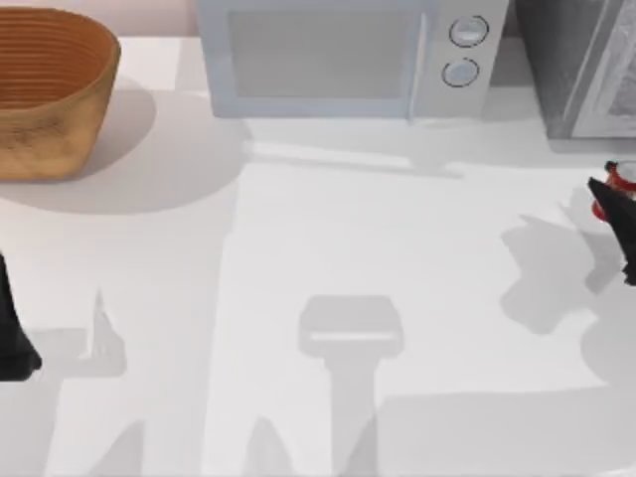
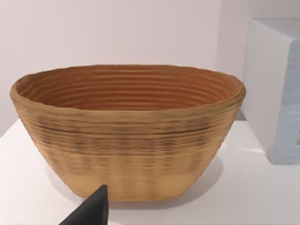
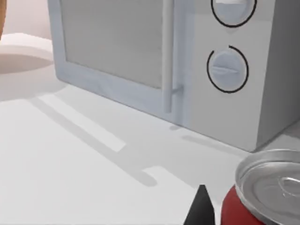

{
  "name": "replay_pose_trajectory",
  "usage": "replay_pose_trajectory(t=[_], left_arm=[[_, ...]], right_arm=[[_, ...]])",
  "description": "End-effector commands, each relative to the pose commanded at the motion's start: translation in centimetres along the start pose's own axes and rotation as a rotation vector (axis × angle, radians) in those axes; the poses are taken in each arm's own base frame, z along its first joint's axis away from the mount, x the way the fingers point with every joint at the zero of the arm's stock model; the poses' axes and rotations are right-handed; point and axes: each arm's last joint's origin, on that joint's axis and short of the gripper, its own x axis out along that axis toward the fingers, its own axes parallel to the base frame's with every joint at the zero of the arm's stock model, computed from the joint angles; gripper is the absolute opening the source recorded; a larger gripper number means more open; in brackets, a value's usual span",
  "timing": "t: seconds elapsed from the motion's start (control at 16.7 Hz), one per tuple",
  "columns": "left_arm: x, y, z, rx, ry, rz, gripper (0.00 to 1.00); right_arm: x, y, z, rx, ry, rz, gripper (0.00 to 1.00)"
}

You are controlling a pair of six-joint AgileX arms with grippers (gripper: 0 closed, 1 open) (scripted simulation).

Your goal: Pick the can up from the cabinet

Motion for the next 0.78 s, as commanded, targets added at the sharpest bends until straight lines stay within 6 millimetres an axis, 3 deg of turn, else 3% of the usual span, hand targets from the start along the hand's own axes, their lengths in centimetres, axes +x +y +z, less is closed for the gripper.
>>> replay_pose_trajectory(t=[0.42,0.78], left_arm=[[0.0,0.0,0.0,0.0,0.0,0.0,1.0],[0.0,0.0,0.0,0.0,0.0,0.0,1.0]], right_arm=[[0.0,0.0,0.0,0.0,0.0,0.0,0.98],[0.0,0.0,0.0,0.0,0.0,0.0,1.0]])
